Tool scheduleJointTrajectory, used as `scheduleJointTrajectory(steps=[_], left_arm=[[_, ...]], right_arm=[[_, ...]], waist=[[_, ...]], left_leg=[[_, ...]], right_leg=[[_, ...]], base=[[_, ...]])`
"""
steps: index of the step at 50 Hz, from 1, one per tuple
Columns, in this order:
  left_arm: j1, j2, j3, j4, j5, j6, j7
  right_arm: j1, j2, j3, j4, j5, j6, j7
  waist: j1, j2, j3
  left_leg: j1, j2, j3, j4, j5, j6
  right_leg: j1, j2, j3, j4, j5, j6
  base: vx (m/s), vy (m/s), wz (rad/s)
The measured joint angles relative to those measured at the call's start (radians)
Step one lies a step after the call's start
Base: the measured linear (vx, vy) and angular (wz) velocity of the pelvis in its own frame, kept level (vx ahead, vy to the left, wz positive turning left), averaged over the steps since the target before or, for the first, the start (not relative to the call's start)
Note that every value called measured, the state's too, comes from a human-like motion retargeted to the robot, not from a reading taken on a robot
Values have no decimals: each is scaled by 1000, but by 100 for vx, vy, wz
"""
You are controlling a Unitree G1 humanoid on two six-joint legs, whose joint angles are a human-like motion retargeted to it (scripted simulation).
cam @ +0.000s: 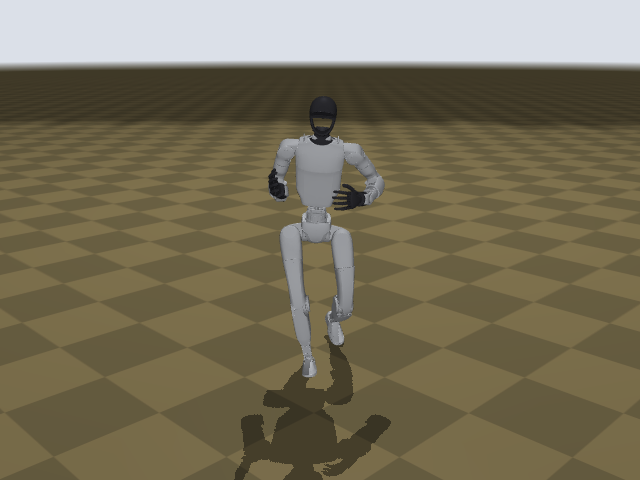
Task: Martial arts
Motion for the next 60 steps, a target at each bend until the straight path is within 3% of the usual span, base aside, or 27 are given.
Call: scheduleJointTrajectory(steps=[5,7,10,13,18,20,25,28,32,35,39,44,45,48,51,55,60], left_arm=[[-71,-3,1,-26,52,-45,122],[-93,-18,13,-25,88,-56,170],[-106,-50,29,-17,123,-68,218],[-98,-73,46,-13,121,-76,233],[-57,-84,46,-22,96,-82,241],[-38,-71,52,-27,79,-83,243],[9,-76,50,-38,59,-77,252],[45,-100,75,-28,59,-67,269],[84,-155,133,-19,71,-45,295],[107,-201,200,-25,54,-34,309],[142,-224,281,-42,-24,-59,336],[115,-261,322,-63,-83,-90,358],[100,-270,321,-69,-80,-92,358],[55,-287,303,-90,-15,-79,338],[-4,-254,266,-87,104,-51,295],[-11,-149,224,1,182,-8,224],[215,-48,245,152,110,8,159]], right_arm=[[-46,36,-2,-19,-45,-10,-52],[-86,53,-9,-22,-85,-10,-69],[-148,75,-18,-21,-147,-12,-86],[-216,78,-22,-9,-196,-16,-105],[-254,42,-10,-9,-224,-22,-115],[-268,22,-2,-6,-227,-23,-120],[-258,-31,18,-9,-218,-21,-105],[-247,-62,39,-8,-208,-14,-83],[-267,-106,48,-12,-193,1,-70],[-301,-121,27,-25,-155,-1,-76],[-249,-79,-16,-83,-72,-17,-96],[-155,-26,-25,-154,-54,-29,-124],[-143,-18,-26,-166,-60,-29,-121],[-136,9,-23,-193,-90,-35,-89],[-212,23,-23,-209,-144,-34,-51],[-444,-52,-54,-177,-279,-2,-78],[-711,-346,-92,9,-434,80,-256]], waist=[[-37,-14,-4],[-41,-38,-3],[-43,-86,-8],[-60,-141,-21],[-67,-181,-64],[-65,-173,-79],[-48,-150,-98],[9,-94,-74],[72,-11,-34],[121,44,-35],[119,-4,-61],[83,-65,-134],[70,-74,-147],[37,-89,-185],[2,-134,-169],[-12,-179,-137],[25,-152,-156]], left_leg=[[-23,-30,48,-184,-195,64],[-39,-58,69,-230,-228,89],[-58,-111,88,-289,-231,115],[-23,-196,86,-425,-168,134],[15,-246,84,-543,-93,138],[53,-248,76,-612,-66,144],[20,-219,47,-464,-75,144],[-86,-165,-84,-142,-50,110],[-318,-27,-111,342,-21,133],[-537,48,-152,494,-17,134],[-646,-19,-132,242,46,101],[-534,-133,-87,-214,206,39],[-503,-156,-76,-253,217,45],[-465,-200,-49,-188,93,130],[-413,-264,-49,-133,-22,200],[-308,-292,-81,-190,-62,198],[-151,-231,-138,-343,-40,139]], right_leg=[[-118,-74,-55,89,-114,-3],[-152,-136,-72,167,-168,-13],[-177,-243,-88,311,-240,-32],[-149,-351,-83,416,-294,-40],[-66,-408,-61,412,-325,-9],[-16,-376,-50,337,-341,1],[46,-316,1,260,-382,6],[92,-223,38,256,-398,-17],[135,-136,68,301,-453,-47],[140,-98,93,289,-467,-52],[200,-197,145,261,-431,7],[278,-410,7,271,-234,84],[280,-445,-6,314,-218,91],[238,-552,-52,572,-173,77],[144,-643,-45,855,-122,41],[-30,-626,-35,943,-146,22],[-159,-516,-44,601,-125,70]], base=[[-50,1,-30],[-45,-1,-14],[-39,-4,-12],[-25,-7,3],[-9,-10,-20],[6,-11,-41],[16,-9,-72],[22,-3,-134],[29,8,-95],[39,16,-74],[52,22,18],[57,19,10],[50,17,14],[47,14,16],[45,9,22],[44,1,0],[45,-6,-30]])
